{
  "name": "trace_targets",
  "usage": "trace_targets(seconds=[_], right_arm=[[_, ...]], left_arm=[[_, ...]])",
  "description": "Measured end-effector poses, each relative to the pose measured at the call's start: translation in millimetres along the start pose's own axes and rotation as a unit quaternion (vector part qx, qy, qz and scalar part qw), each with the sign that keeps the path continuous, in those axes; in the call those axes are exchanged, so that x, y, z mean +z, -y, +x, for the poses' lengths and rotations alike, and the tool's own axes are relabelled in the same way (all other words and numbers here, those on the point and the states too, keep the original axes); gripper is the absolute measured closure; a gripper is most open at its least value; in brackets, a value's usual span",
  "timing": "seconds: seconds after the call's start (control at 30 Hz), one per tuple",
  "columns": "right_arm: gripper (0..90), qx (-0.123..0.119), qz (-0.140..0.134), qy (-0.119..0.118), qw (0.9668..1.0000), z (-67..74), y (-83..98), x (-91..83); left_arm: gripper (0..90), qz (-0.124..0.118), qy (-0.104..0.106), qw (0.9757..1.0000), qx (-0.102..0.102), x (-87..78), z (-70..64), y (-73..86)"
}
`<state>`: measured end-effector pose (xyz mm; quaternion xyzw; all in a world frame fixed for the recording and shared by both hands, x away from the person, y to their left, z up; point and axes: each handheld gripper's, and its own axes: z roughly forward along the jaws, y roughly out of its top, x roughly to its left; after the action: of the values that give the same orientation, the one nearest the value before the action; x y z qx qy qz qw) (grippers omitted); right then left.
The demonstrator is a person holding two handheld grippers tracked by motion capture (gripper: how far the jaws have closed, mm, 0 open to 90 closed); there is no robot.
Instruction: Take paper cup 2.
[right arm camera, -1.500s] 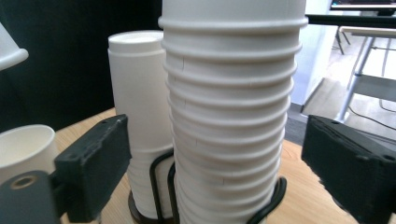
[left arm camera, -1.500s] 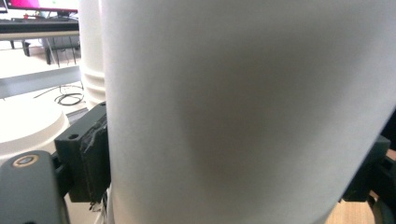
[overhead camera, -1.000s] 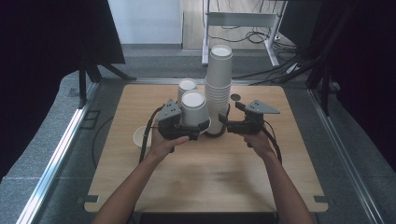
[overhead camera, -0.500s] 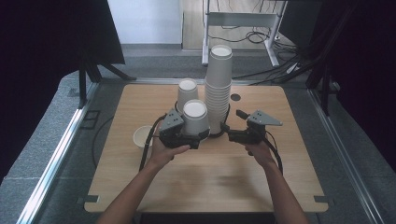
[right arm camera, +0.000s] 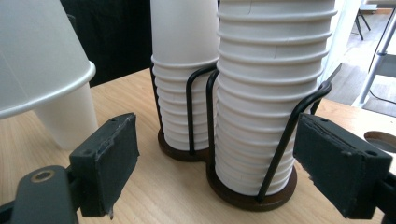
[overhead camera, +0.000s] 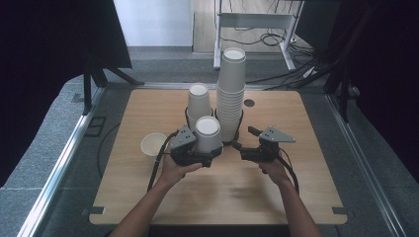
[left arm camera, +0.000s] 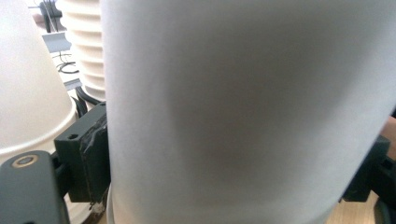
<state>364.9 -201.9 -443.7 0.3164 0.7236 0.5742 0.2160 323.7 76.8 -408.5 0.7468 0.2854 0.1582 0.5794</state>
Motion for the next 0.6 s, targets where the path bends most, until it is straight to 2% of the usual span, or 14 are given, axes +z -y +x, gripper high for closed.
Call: trace_targets(seconds=[0.23, 0.6], right_arm=[[14.1, 0.001, 0.001, -0.006, 1.0, 3.4, 8.9, -4.8], [14.0, -0.004, 0.018, -0.016, 0.9997, 10.1, 21.1, -7.8]], left_arm=[[12.4, 0.005, 0.001, 1.0, -0.003, 0.9, -2.5, 12.3], [12.4, 0.022, -0.001, 0.9997, -0.01, 7.4, -3.6, 29.5]])
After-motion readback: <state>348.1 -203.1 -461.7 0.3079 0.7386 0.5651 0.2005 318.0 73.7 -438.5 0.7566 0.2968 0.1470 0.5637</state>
